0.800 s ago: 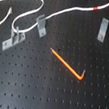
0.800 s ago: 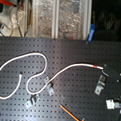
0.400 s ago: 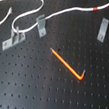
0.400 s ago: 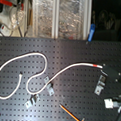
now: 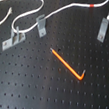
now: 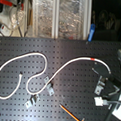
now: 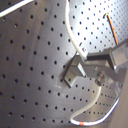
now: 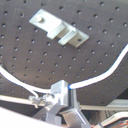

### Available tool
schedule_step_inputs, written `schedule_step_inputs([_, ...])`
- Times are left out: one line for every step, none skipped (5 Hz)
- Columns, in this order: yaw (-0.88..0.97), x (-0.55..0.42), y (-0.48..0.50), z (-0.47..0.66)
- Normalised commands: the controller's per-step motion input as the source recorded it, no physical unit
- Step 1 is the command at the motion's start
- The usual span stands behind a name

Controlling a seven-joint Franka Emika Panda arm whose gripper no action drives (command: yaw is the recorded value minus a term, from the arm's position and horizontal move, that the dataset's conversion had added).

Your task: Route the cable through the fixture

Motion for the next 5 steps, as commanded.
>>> schedule_step_inputs([0.00,-0.412,0.160,0.22])
schedule_step_inputs([0.00,-0.387,0.172,0.21])
schedule_step_inputs([-0.20,-0.057,-0.065,0.00])
schedule_step_inputs([-0.14,-0.096,0.159,0.33])
schedule_step_inputs([-0.11,-0.215,0.309,0.43])
